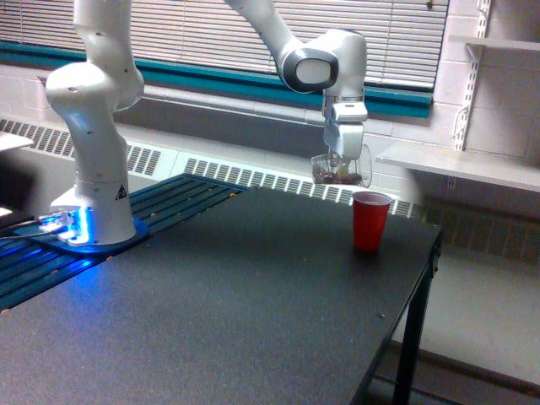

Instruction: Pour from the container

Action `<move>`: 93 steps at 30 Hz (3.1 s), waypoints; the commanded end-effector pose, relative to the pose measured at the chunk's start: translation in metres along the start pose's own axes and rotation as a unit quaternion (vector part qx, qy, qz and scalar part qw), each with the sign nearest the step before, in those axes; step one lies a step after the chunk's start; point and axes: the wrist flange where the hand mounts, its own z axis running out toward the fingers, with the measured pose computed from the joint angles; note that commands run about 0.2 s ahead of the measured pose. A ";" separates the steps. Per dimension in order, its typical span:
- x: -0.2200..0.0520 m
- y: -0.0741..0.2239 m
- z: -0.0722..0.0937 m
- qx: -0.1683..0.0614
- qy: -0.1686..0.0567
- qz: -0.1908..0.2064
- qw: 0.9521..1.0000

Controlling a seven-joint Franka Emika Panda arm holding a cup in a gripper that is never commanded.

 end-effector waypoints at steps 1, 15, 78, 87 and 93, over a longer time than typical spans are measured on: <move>0.007 0.000 -0.004 0.002 -0.011 -0.029 1.000; 0.014 -0.017 0.005 -0.006 -0.050 -0.054 0.997; 0.033 -0.005 -0.015 -0.051 -0.150 -0.111 0.981; 0.036 -0.005 -0.015 -0.048 -0.157 -0.118 0.979; 0.039 -0.003 -0.018 -0.048 -0.159 -0.119 0.979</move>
